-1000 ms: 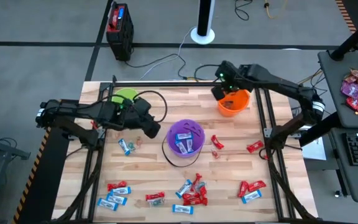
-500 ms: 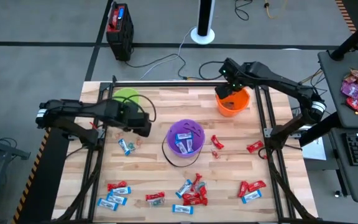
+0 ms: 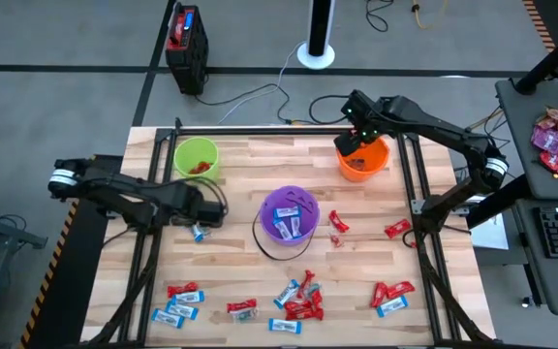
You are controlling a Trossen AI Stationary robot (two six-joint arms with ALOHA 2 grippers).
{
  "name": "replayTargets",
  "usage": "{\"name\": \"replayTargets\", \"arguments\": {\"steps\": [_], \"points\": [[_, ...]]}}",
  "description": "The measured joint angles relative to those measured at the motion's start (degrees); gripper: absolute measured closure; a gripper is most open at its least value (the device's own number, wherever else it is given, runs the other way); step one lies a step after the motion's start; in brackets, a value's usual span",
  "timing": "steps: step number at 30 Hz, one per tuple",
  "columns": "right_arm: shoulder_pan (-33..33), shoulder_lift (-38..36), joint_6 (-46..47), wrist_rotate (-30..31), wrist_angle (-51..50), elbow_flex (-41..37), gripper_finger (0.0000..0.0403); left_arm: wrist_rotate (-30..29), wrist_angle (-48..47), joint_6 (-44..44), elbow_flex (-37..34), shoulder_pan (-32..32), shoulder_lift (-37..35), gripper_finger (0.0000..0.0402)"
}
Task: Sort candy by brand, put in halloween buckets
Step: Put the white chocolate into the purple bucket
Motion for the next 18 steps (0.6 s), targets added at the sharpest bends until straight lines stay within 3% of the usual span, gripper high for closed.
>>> {"name": "replayTargets", "arguments": {"steps": [7, 18], "points": [[0.0, 0.0, -0.82, -0.02, 0.9, -0.07, 0.0186, 0.91, 6.78, -1.99, -9.49, 0.26, -4.27, 0.0243], [0.0, 0.0, -0.84, -1.09, 1.27, -0.35, 0.0186, 0.6, 13.39, -3.66, -15.15, 0.26, -2.82, 0.0248]]}}
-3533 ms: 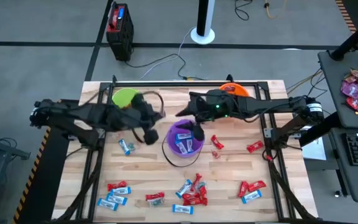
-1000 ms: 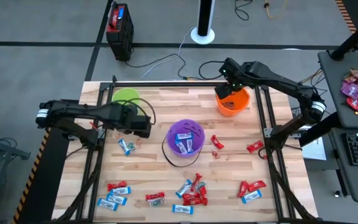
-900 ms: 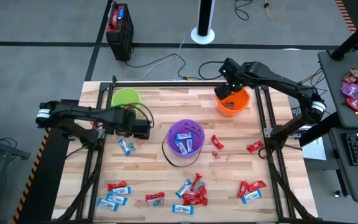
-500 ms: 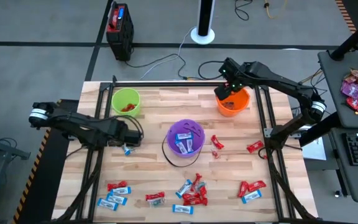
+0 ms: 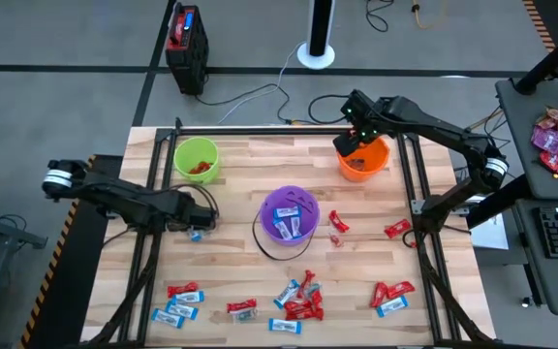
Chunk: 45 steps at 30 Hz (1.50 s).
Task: Sort candy by brand, put in halloween buckets
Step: Put the white chocolate into the purple bucket
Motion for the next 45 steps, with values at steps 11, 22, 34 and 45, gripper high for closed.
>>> {"name": "replayTargets", "arguments": {"steps": [11, 22, 34, 45], "points": [[0.14, 0.0, -0.37, -0.23, 0.0, 0.0, 0.0186, -0.29, 2.24, 2.93, 0.18, 0.0, 1.22, 0.0345], [0.37, 0.0, -0.26, -0.22, 0.0, 0.0, 0.0186, -9.3, -4.16, 25.33, 23.9, -0.04, -0.02, 0.0389], [3.72, -1.2, 0.47, -8.39, -4.01, -0.07, 0.0186, -9.99, 29.67, 82.52, 42.52, 2.24, 10.26, 0.0387], [22.67, -15.23, 21.87, -23.84, -13.73, -1.58, 0.0186, -0.64, 29.14, 89.49, 44.35, 3.08, 24.01, 0.0387]]}}
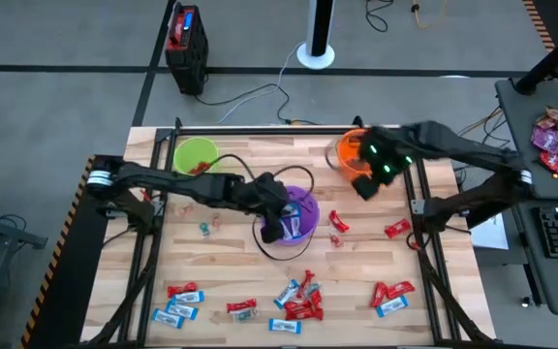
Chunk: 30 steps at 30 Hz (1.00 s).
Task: Sort candy by brand, put in halloween buckets
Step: Put the white chocolate into the purple bucket, then put the red chocolate into the green bucket
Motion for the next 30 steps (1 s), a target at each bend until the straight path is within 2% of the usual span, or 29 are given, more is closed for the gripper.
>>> {"name": "replayTargets", "arguments": {"steps": [3, 6, 9, 12, 15, 19, 24, 30], "points": [[11.17, -2.6, 12.54, 0.08, 1.82, -1.38, 0.0186, 3.25, -0.04, 0.42, 0.02, 0.93, 1.71, 0.0386], [23.35, -2.0, 23.73, 1.71, 8.78, -2.82, 0.0186, 3.83, -0.02, 0.68, 0.27, 1.63, 2.71, 0.0379], [32.78, 1.94, 32.94, 3.85, 17.56, -3.75, 0.0186, 3.89, -0.65, 1.72, 0.09, 2.21, 2.85, 0.0359], [38.14, 7.31, 44.34, 6.33, 19.62, -3.56, 0.0186, 3.97, -2.61, 2.41, 0.02, 2.62, 2.85, 0.033], [41.77, 13.54, 52.76, 7.75, 21.73, -2.43, 0.0186, 7.04, -3.37, 4.17, -0.04, 2.78, 2.82, 0.0303], [43.77, 22.18, 56.91, 8.03, 27.77, -1.56, 0.0186, 8.66, -2.99, 5.64, -0.04, 2.71, 2.74, 0.0277], [43.71, 32.49, 57.43, 8.29, 31.9, 0.39, 0.0186, 8.55, -4.29, 5.92, -0.08, 2.9, 0.45, 0.0263], [44.02, 41.04, 56.61, 7.3, 34.33, 2.86, 0.0186, 6.54, -15.01, 5.61, 1.73, 2.84, -8.24, 0.0265]]}}
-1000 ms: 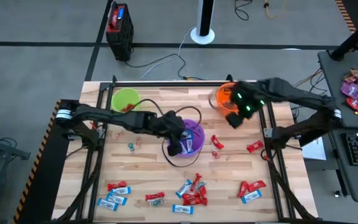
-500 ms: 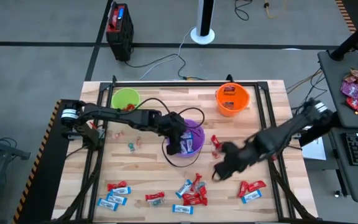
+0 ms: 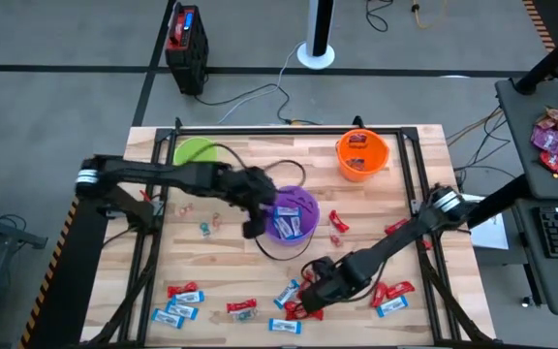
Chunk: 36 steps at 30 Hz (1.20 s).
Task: Sort candy by brand, put in halloween buckets
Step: Put the red chocolate into the green bucket
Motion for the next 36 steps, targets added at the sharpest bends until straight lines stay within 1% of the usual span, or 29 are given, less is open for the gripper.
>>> {"name": "replayTargets", "arguments": {"steps": [4, 8, 12, 15, 19, 22, 26, 28, 32, 36], "points": [[0.49, 2.96, -1.16, -0.11, 2.71, 0.67, 0.0186, -1.42, -4.57, -1.03, 1.98, -0.02, -8.9, 0.0271], [0.71, 5.23, -1.13, -0.15, 3.13, 0.71, 0.0186, -1.53, -4.48, -6.11, 3.99, -1.23, -17.08, 0.0274], [0.82, 6.11, -1.86, -0.07, 3.84, 0.71, 0.0192, -1.53, -4.57, -8.64, 4.9, -4.07, -23.07, 0.0274], [0.82, 6.55, -2.89, 0.48, 4.08, 0.69, 0.0211, -1.51, -4.76, -11.12, 4.91, -6.86, -26.13, 0.0274], [0.82, 6.65, -3.82, 0.5, 4.06, 0.6, 0.026, -1.44, -6.06, -14.27, 4.91, -10.07, -28.19, 0.0274], [0.82, 5.84, -3.9, 0.76, 3.7, 0.6, 0.0309, -1.54, -8.33, -14.51, 4.85, -11.8, -28.5, 0.0274], [0.8, 4.51, -4.27, 0.95, 2.8, 0.6, 0.0371, -1.57, -9.98, -13.81, 4.15, -12.45, -28.3, 0.0274], [0.8, 3.09, -4.25, 1.35, 2.18, 0.6, 0.038, -1.62, -10.07, -13.5, 2.91, -12.45, -28.3, 0.0274], [0.8, -1.75, -3.29, 3.03, 0.02, 0.58, 0.0379, -1.65, -11.15, -13.11, -0.15, -12.45, -28.38, 0.0274], [0.81, -8.96, -3.42, 9.74, -2.71, 2.26, 0.0379, -1.64, -11.06, -13.46, -5.01, -12.58, -29.21, 0.0274]]}}
